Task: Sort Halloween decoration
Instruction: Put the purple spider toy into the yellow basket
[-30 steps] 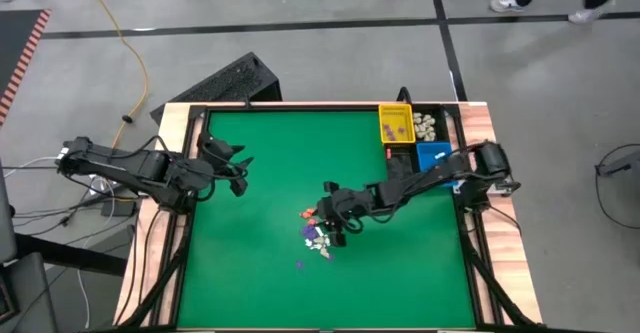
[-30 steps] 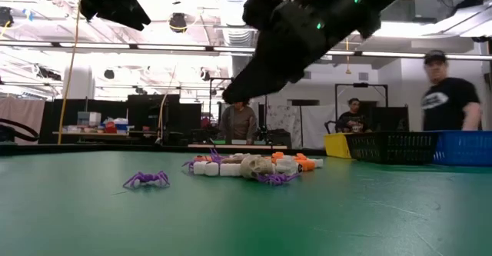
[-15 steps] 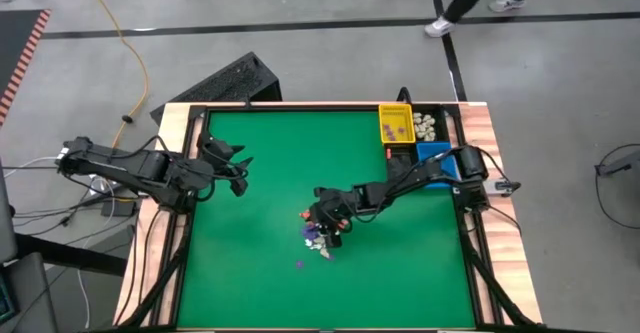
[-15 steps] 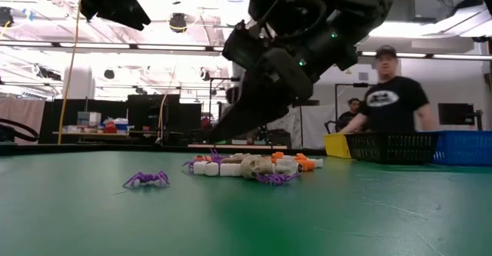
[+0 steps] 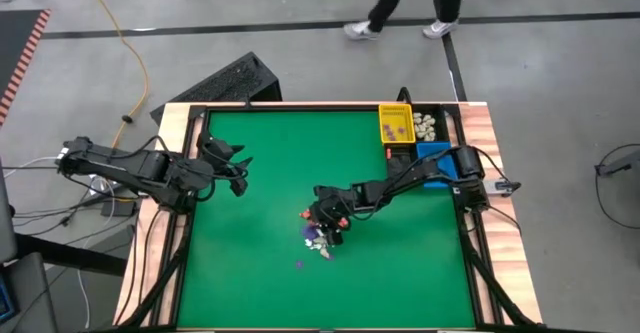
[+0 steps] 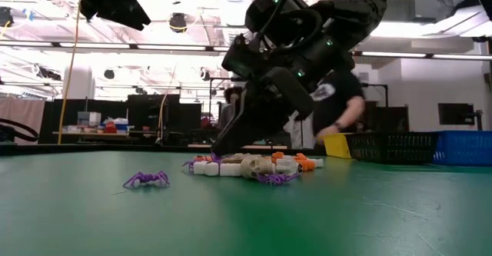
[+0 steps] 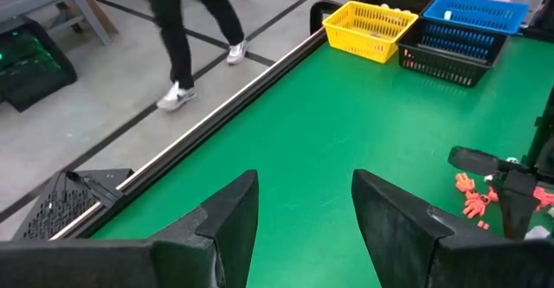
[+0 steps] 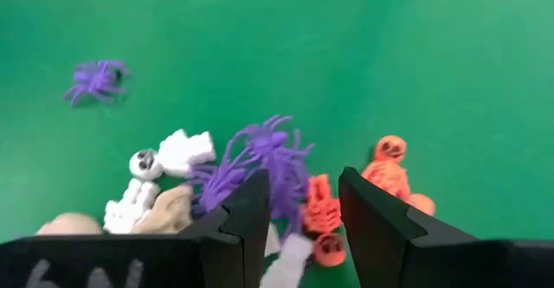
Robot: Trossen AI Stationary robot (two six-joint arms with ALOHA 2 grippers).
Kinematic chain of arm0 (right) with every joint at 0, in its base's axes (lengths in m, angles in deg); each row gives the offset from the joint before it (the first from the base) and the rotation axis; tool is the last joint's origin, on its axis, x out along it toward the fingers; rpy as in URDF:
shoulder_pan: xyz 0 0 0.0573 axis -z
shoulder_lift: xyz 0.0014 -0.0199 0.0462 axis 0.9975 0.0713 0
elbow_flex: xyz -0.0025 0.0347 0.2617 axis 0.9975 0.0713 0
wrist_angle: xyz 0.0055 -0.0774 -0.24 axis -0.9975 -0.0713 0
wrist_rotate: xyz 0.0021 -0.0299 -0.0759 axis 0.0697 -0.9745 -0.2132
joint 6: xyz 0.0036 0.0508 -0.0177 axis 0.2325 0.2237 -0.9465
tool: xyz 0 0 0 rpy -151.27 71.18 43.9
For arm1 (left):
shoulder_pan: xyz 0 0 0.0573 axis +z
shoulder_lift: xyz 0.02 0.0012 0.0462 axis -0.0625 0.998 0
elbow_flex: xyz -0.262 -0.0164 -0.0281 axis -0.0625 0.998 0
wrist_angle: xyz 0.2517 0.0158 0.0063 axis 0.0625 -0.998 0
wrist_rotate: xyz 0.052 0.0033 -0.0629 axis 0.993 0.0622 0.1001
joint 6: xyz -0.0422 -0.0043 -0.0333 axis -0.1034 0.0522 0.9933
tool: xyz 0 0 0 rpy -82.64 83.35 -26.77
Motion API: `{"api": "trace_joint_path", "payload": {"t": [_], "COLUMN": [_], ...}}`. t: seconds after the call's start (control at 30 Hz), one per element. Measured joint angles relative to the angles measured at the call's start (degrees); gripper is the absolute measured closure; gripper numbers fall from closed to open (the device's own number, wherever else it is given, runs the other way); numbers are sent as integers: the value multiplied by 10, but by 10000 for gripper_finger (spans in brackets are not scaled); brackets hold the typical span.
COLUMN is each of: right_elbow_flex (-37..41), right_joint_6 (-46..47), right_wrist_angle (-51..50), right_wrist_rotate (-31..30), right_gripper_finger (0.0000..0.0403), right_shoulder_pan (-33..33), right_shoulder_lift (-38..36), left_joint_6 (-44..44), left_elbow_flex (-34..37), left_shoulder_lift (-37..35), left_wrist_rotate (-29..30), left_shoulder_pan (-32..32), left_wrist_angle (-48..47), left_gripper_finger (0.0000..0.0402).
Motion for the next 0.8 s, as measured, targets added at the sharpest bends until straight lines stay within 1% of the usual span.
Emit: {"api": "trace_joint_path", "payload": {"t": [0.2,0.53,0.8], "right_elbow_flex": [0,0,0], "right_joint_6": [-1,-5,-5], "right_wrist_angle": [1,-2,-6], "right_wrist_rotate": [8,8,8], "right_gripper_finger": [247,283,285], "right_shoulder_pan": [0,0,0], "right_shoulder_lift": [0,0,0], "left_joint_6": [0,2,2], "left_elbow_flex": [0,0,0], "left_shoulder_lift": [0,0,0], "left_wrist_rotate": [1,3,4], "left_shoulder_pan": [0,0,0], "left_wrist_angle": [0,0,0], "left_gripper_finger": [223,223,223]}}
